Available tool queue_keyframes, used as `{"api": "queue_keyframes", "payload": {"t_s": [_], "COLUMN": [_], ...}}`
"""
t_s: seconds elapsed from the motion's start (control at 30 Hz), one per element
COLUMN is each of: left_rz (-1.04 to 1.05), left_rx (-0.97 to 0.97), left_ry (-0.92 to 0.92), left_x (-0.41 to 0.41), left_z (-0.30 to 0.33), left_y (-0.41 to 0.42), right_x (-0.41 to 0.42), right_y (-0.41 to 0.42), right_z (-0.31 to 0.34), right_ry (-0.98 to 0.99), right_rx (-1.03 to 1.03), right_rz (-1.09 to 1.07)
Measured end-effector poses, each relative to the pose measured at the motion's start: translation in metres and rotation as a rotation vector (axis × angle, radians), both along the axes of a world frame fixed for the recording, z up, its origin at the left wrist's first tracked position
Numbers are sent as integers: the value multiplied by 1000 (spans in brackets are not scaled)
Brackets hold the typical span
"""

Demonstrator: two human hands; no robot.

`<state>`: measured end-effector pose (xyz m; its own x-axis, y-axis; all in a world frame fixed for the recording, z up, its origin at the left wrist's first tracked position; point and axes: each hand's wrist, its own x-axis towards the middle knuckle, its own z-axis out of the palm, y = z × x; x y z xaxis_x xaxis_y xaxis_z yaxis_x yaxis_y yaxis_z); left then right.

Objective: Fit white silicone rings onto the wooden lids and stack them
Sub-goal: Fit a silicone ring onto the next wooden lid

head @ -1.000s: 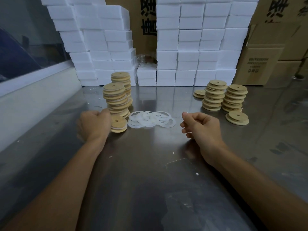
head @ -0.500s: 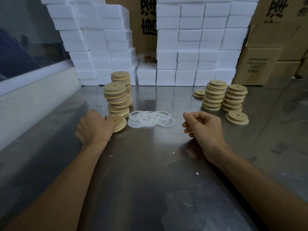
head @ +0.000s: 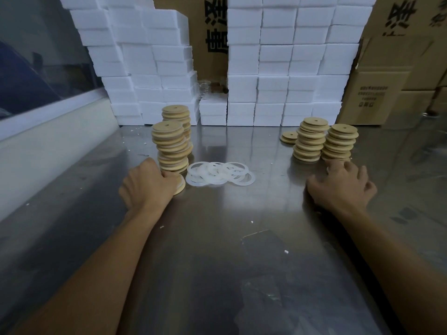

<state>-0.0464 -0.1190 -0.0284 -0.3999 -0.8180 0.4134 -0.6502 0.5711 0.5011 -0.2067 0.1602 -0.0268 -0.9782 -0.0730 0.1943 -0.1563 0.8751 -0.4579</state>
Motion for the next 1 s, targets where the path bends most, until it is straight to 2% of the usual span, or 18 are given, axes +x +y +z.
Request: {"api": "queue_keyframes", "payload": {"t_s": [0.17, 0.33, 0.47, 0.6, 0.87, 1.0], "left_rz": [-78, -402, -606, -666, -668, -646], "left_rx": [-104, -234, -249, -320, -291, -260], "left_ry": [40, 71, -41, -99, -107, -110], "left_x": [0, -5, -13, -18, -21, -22], "left_z": [0, 1, -4, -8, -8, -6], "left_y": [6, 20, 36, 41, 47, 49], "right_x": [0, 3, 3, 7, 20, 29], "right_y": [-2, -5, -5, -10, -30, -37], "right_z": [2, 1, 0, 1, -3, -4], "right_ry": [-40, 14, 16, 29, -19, -31], "right_rx": [39, 51, -31, -25, -1, -230], "right_rz": [-21, -17, 54, 81, 266, 377]}}
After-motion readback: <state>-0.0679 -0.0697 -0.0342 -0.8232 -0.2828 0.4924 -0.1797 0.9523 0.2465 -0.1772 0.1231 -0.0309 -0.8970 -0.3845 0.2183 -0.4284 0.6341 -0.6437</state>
